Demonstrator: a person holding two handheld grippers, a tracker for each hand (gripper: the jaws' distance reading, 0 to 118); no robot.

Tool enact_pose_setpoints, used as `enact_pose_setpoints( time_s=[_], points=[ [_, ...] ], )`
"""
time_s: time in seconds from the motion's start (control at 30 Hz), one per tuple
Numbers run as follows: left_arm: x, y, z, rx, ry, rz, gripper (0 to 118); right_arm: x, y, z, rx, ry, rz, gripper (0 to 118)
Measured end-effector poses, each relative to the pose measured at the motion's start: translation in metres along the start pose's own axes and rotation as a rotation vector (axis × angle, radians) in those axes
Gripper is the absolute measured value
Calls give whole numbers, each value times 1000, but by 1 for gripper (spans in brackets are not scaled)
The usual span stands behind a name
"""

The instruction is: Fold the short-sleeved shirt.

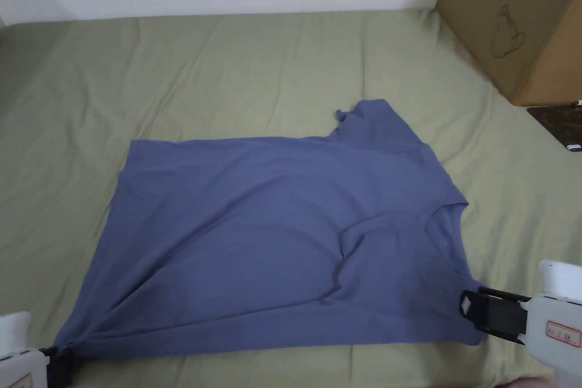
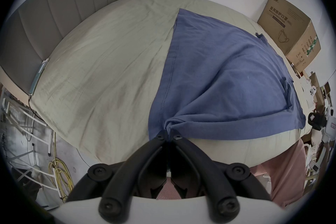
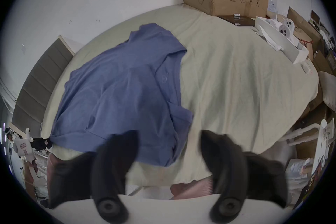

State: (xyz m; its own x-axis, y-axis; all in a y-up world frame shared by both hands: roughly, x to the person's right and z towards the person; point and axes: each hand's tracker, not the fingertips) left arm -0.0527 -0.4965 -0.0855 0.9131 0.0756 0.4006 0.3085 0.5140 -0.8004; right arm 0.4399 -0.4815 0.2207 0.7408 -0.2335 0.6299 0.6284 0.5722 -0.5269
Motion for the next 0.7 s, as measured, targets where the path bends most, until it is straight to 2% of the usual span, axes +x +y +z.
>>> enact_pose_setpoints(
  time_s=[0.03,0.07,0.13,0.23,0.27,0.3,0.37,0.4,0.43,0.47,0.6,0.7],
  points=[
    [0,-1,1,-1,0,-1,0,0,2,-2,-3,-2,-2,102],
    [0,-1,2,0,3,-2,0,0,3,-3,-2,-2,-3,108],
    [-1,0,4,1,2,-4,0,0,5,-6,1,-2,-16,108],
    [1,3,4,1,6,-20,0,1,8,-24,-92,-32,15,106],
    [1,5,4,1,7,-22,0,0,8,-29,-128,-30,35,98],
    [1,6,3,-1,7,-22,0,-3,6,-34,-140,-14,64,81],
    [0,7,2,-6,6,-18,0,-8,2,-41,-150,-24,124,2],
    [0,7,2,-7,7,-18,0,-8,-1,-45,-152,-54,144,2],
    [1,7,1,-8,8,-17,0,-7,-1,-43,-138,-47,72,2],
    [1,7,1,-9,10,-16,0,-5,1,-41,-156,-4,43,2],
    [2,10,2,-13,9,-24,0,-1,6,-27,-114,-6,58,2],
    [2,16,5,-8,8,-21,0,0,12,-15,-87,16,34,2]
  ],
)
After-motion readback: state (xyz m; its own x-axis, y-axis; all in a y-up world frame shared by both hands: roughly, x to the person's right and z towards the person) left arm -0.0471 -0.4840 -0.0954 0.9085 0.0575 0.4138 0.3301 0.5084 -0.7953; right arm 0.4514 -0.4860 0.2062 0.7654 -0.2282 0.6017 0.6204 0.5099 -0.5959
